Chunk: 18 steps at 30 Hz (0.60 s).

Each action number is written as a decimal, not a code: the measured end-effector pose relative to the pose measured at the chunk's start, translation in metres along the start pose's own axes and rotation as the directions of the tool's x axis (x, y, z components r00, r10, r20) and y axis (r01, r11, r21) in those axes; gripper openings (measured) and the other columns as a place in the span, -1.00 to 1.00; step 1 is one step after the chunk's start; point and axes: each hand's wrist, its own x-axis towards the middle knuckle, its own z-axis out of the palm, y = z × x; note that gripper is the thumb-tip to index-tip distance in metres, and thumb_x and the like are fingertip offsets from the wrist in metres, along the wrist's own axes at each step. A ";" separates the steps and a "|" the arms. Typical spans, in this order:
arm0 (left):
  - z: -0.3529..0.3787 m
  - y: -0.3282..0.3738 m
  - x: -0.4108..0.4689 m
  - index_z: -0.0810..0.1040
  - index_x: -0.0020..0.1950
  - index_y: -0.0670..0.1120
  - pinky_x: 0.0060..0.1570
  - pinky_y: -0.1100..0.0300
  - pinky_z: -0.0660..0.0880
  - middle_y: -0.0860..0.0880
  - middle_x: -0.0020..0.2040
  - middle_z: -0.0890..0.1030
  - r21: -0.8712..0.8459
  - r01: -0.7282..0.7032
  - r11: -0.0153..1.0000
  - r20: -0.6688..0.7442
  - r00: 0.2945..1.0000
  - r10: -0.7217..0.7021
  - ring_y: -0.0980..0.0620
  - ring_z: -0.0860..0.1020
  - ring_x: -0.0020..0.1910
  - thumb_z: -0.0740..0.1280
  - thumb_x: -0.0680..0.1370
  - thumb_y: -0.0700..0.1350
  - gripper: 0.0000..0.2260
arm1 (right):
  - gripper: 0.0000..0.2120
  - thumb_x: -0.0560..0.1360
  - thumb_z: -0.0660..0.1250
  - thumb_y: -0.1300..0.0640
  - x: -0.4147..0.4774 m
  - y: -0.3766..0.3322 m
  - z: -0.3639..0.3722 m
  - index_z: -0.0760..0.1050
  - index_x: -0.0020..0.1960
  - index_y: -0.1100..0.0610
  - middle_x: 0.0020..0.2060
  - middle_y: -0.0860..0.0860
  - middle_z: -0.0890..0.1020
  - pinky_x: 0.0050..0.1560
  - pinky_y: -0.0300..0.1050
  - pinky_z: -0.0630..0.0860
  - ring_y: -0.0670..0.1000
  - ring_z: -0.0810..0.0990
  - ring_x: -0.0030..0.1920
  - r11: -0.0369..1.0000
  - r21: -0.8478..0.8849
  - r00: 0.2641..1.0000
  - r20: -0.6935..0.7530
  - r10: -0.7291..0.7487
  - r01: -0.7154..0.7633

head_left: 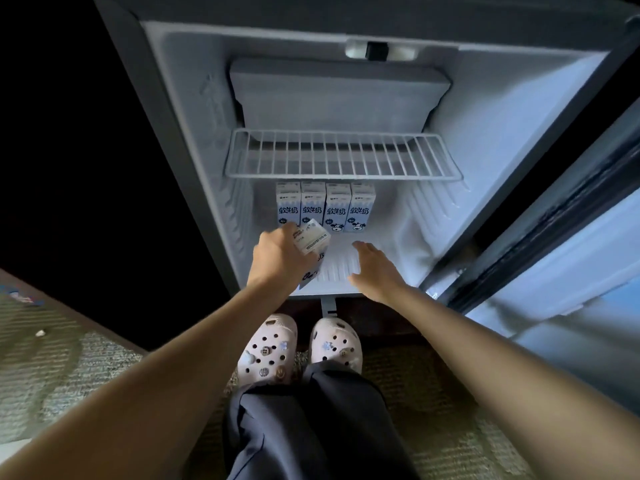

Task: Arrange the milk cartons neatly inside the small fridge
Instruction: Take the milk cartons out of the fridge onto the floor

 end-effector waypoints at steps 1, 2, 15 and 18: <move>0.004 -0.005 0.008 0.52 0.20 -0.14 -0.17 0.17 0.49 -0.14 0.03 0.60 0.024 0.009 1.000 0.018 1.000 -0.009 -0.11 0.56 -0.03 0.43 0.43 -0.06 -0.63 | -0.39 0.51 0.20 0.29 0.011 0.002 0.000 0.03 0.49 0.22 0.47 0.14 0.17 0.36 0.00 0.27 0.15 0.17 0.46 1.000 -0.026 1.000 0.008 0.009 -0.009; 0.008 -0.010 0.015 0.50 0.24 -0.12 -0.10 0.14 0.53 -0.14 0.06 0.60 0.048 0.018 0.999 0.029 0.999 -0.020 -0.13 0.57 0.02 0.42 0.44 -0.05 -0.60 | -0.36 0.51 0.21 0.28 0.023 0.004 0.001 -0.02 0.50 0.24 0.50 0.15 0.09 0.39 0.00 0.24 0.14 0.09 0.50 0.999 -0.053 1.000 0.004 0.007 -0.007; 0.045 -0.029 0.074 0.51 0.10 -0.14 -0.15 0.13 0.45 -0.14 0.04 0.59 0.075 -0.016 0.997 0.050 0.999 0.012 -0.13 0.56 0.02 0.41 0.45 -0.11 -0.74 | -0.26 0.43 0.27 0.35 0.103 0.026 -0.005 -0.02 0.51 0.23 0.52 0.13 0.03 0.36 0.05 0.27 0.16 0.14 0.48 0.983 -0.178 0.929 -0.371 -0.017 -0.053; 0.048 -0.029 0.074 0.51 0.14 -0.13 -0.09 0.10 0.49 -0.14 0.06 0.59 0.070 -0.022 0.997 0.044 0.999 0.019 -0.14 0.56 0.04 0.41 0.45 -0.12 -0.71 | -0.38 0.29 0.36 0.40 0.096 0.033 0.002 0.30 0.33 0.31 0.30 0.23 0.40 0.15 0.05 0.41 0.23 0.43 0.23 0.953 -0.302 0.859 -0.495 -0.132 -0.028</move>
